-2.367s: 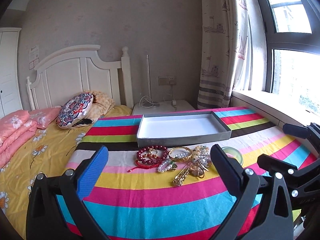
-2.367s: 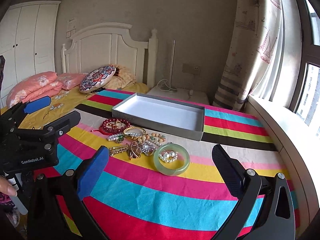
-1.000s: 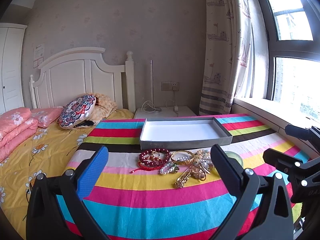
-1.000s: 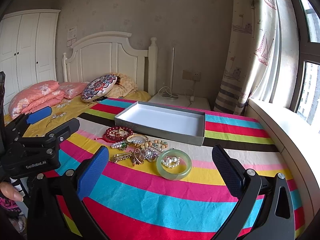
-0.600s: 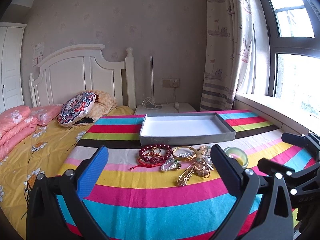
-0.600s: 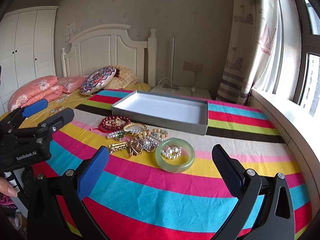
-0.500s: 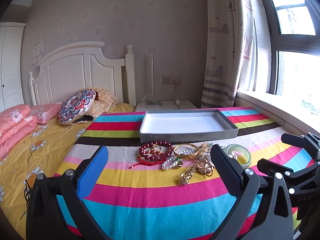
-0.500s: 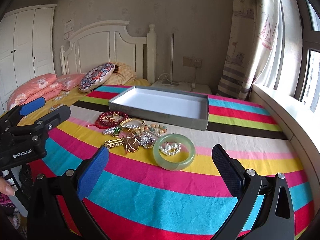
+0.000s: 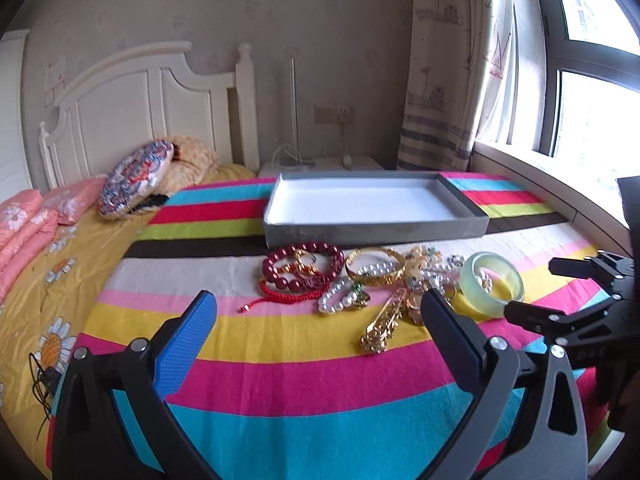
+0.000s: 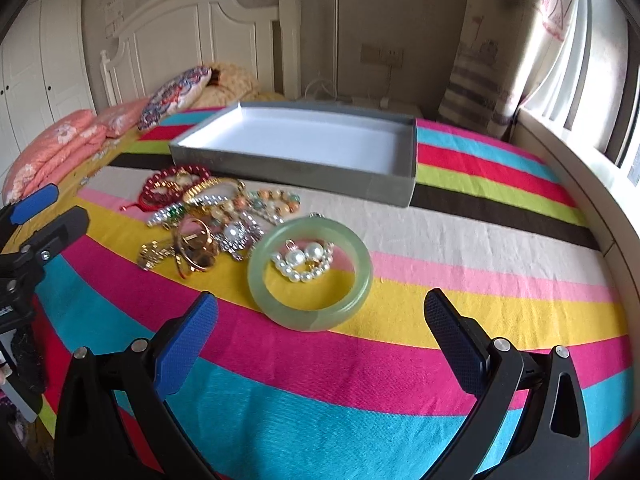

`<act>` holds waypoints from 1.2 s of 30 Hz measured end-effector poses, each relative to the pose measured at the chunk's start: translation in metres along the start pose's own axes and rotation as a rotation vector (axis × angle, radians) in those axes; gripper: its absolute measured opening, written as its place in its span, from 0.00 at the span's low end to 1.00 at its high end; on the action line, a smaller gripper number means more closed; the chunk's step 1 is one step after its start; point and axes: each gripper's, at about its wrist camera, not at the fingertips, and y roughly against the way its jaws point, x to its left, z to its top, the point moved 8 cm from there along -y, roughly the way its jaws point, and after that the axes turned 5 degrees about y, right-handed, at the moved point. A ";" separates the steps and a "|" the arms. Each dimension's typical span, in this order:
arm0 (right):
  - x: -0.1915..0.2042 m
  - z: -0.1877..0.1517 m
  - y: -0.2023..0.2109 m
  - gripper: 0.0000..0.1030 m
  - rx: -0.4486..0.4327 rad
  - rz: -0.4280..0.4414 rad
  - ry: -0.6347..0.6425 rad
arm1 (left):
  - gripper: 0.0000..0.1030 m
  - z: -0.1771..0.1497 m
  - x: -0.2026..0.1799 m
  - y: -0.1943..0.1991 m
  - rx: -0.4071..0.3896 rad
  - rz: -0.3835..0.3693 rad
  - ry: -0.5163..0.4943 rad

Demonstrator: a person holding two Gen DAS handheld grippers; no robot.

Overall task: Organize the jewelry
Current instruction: 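Grasp the pale green jade bangle with the right tool while the left tool grasps the gold knot ring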

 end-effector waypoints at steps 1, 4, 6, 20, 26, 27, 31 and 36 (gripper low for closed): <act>0.000 -0.001 -0.004 0.96 0.016 0.003 -0.002 | 0.98 -0.002 0.001 -0.003 0.018 -0.005 -0.001; 0.001 -0.001 -0.015 0.96 0.053 0.000 0.026 | 0.98 -0.008 0.002 -0.010 0.063 -0.025 0.003; -0.001 0.000 -0.021 0.96 0.077 -0.002 0.035 | 0.98 -0.013 0.000 -0.015 0.106 -0.050 0.008; -0.004 0.011 -0.044 0.74 0.104 0.070 0.039 | 0.98 -0.025 -0.042 -0.031 0.216 -0.176 -0.042; -0.026 0.016 -0.029 0.74 0.017 0.103 -0.080 | 0.89 -0.015 -0.067 -0.043 0.204 -0.182 -0.144; -0.029 0.016 -0.028 0.74 0.010 0.108 -0.096 | 0.89 -0.013 -0.072 -0.045 0.200 -0.181 -0.171; -0.030 0.017 -0.025 0.74 -0.007 0.117 -0.111 | 0.85 -0.012 -0.092 -0.052 0.197 -0.213 -0.287; -0.033 0.017 -0.025 0.74 -0.015 0.124 -0.132 | 0.65 -0.016 -0.101 -0.066 0.229 -0.238 -0.374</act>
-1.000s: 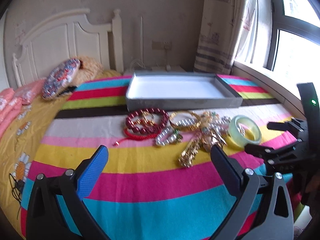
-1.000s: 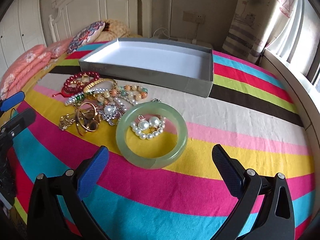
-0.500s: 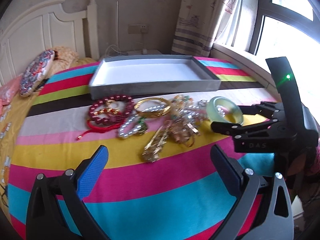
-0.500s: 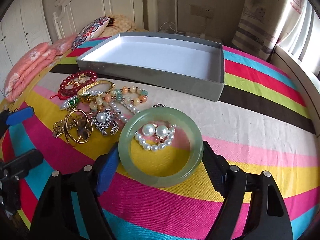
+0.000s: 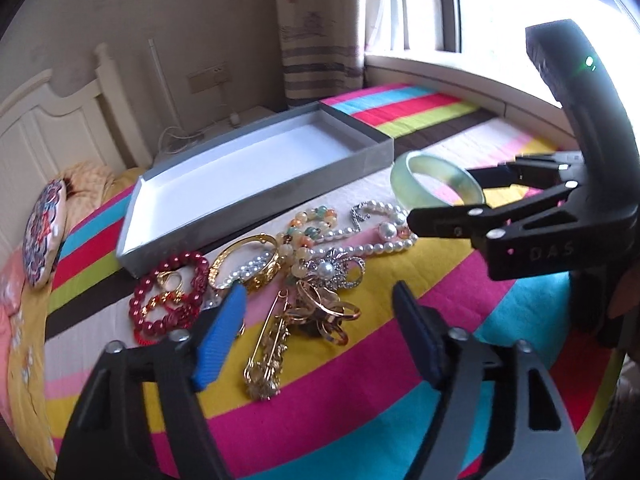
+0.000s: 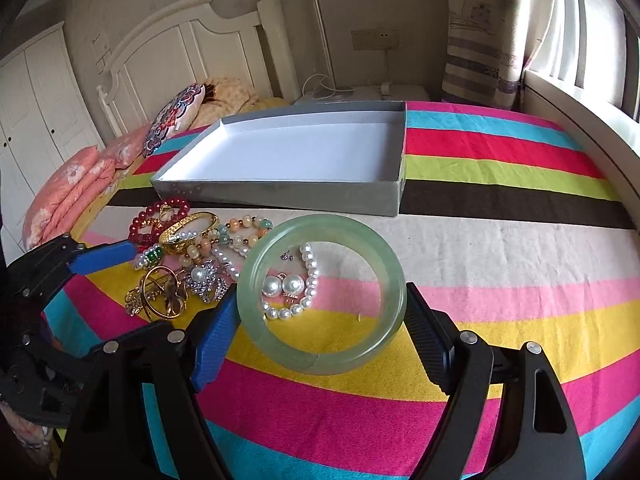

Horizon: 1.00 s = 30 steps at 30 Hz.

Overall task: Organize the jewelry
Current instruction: 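Grasp the pale green jade bangle with the right tool while the left tool grasps the gold knot ring, then carry the jade bangle into the tray with the right tool while the left tool releases the gold ring there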

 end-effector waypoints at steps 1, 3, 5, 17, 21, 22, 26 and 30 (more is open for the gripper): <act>0.001 0.000 0.000 0.74 0.000 0.000 0.002 | 0.60 -0.001 0.000 -0.004 0.012 -0.009 -0.009; 0.000 0.000 0.000 0.74 -0.002 0.001 0.001 | 0.59 -0.003 0.000 -0.010 0.027 -0.017 -0.028; -0.001 0.000 0.000 0.75 -0.003 0.000 -0.005 | 0.56 -0.005 0.000 -0.012 0.032 -0.033 -0.040; -0.001 -0.001 0.000 0.75 -0.002 -0.012 -0.007 | 0.41 -0.006 -0.003 0.001 -0.030 -0.120 -0.018; -0.002 0.000 0.003 0.75 -0.013 -0.012 -0.009 | 0.41 -0.002 0.004 0.011 -0.059 -0.109 0.019; -0.001 0.001 0.004 0.75 -0.017 -0.014 -0.007 | 0.41 0.001 0.008 0.014 -0.066 -0.103 0.027; 0.002 0.005 0.005 0.75 -0.019 -0.006 0.006 | 0.41 0.016 0.025 0.021 -0.084 -0.073 0.054; 0.005 0.019 0.009 0.75 -0.032 -0.014 0.031 | 0.41 0.030 0.043 0.027 -0.104 -0.031 0.064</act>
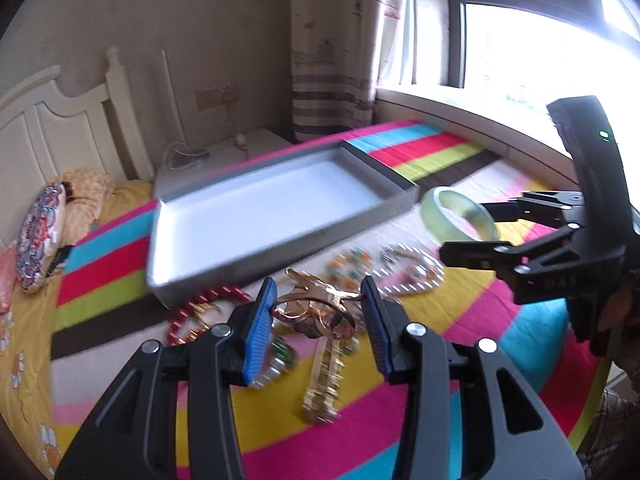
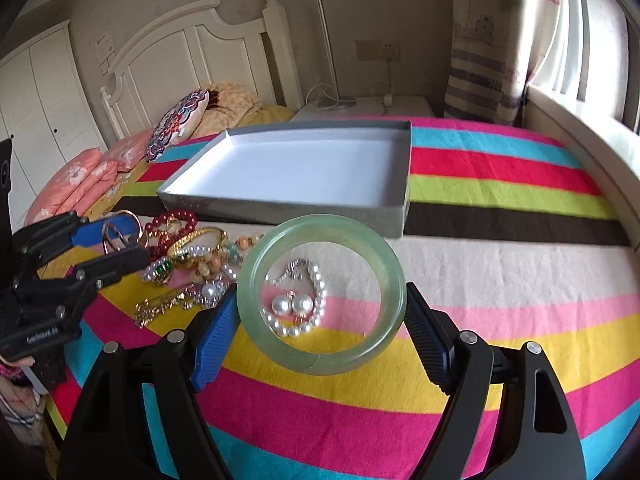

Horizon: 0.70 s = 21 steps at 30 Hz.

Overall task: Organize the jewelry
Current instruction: 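Carry the jade bangle into the tray with the right tool while the left tool releases the gold ring there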

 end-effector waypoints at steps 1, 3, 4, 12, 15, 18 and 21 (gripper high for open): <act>0.001 0.006 0.002 0.75 -0.009 -0.003 0.013 | 0.41 0.004 0.004 0.001 -0.006 0.007 0.005; 0.003 0.017 0.004 0.75 -0.022 -0.010 0.033 | 0.41 0.013 0.014 0.003 -0.018 0.019 0.023; 0.004 0.021 0.004 0.75 -0.026 -0.014 0.043 | 0.41 0.017 0.018 0.002 -0.022 0.022 0.033; 0.003 0.065 -0.030 0.75 -0.025 -0.025 0.089 | 0.41 0.059 0.053 -0.027 -0.001 0.102 0.079; -0.002 0.083 -0.049 0.75 -0.013 -0.028 0.079 | 0.41 0.068 0.065 -0.046 0.028 0.133 0.082; -0.007 0.099 -0.074 0.75 0.015 -0.039 0.059 | 0.41 0.073 0.079 -0.070 0.073 0.142 0.102; -0.010 0.106 -0.095 0.75 0.048 -0.046 0.041 | 0.41 0.073 0.091 -0.090 0.114 0.157 0.094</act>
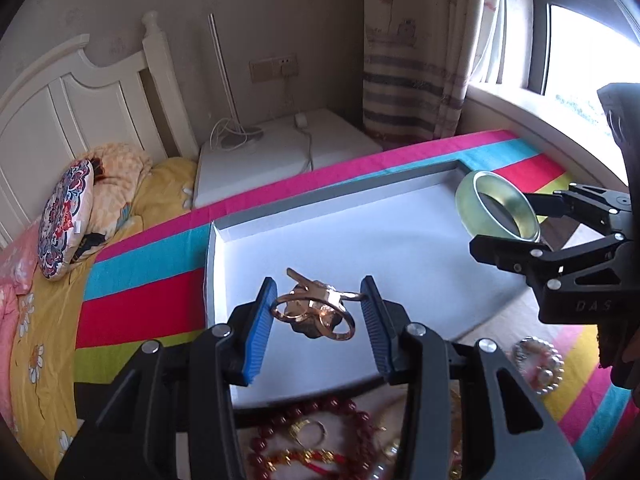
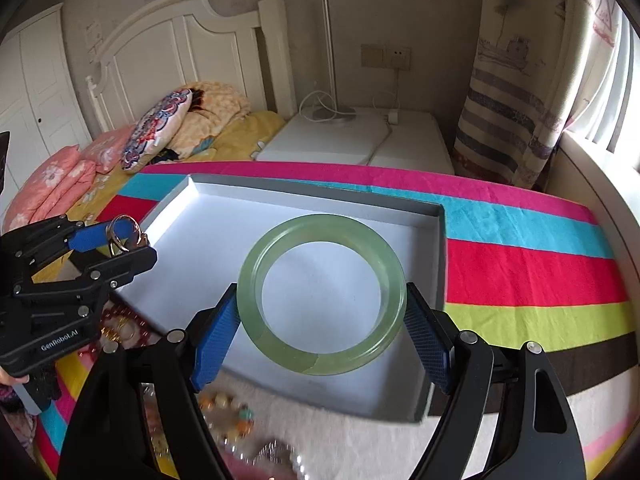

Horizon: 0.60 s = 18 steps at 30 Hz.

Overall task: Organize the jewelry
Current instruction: 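Carry the jade bangle into the tray with the right tool while the left tool releases the gold ring there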

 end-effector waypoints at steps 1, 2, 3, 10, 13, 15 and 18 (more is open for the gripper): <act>0.001 0.001 -0.006 0.75 0.009 0.001 -0.003 | 0.41 0.000 0.002 -0.005 0.010 0.005 -0.005; 0.001 0.003 -0.009 0.75 0.015 0.002 -0.005 | 0.41 0.000 0.005 -0.010 0.016 0.013 -0.012; 0.002 0.004 -0.012 0.75 0.020 0.002 -0.004 | 0.41 0.000 0.007 -0.013 0.021 0.018 -0.016; 0.000 0.000 -0.034 0.75 0.069 -0.025 -0.018 | 0.41 0.001 0.023 -0.033 0.048 0.018 0.011; -0.004 -0.005 -0.043 0.75 0.099 -0.038 -0.031 | 0.41 -0.001 0.027 -0.041 0.056 0.024 0.028; -0.006 -0.009 -0.048 0.75 0.120 -0.040 -0.051 | 0.42 -0.005 0.029 -0.045 0.066 0.043 0.033; -0.009 -0.008 -0.044 0.78 0.106 -0.050 -0.062 | 0.59 -0.007 0.031 -0.043 0.057 0.068 0.040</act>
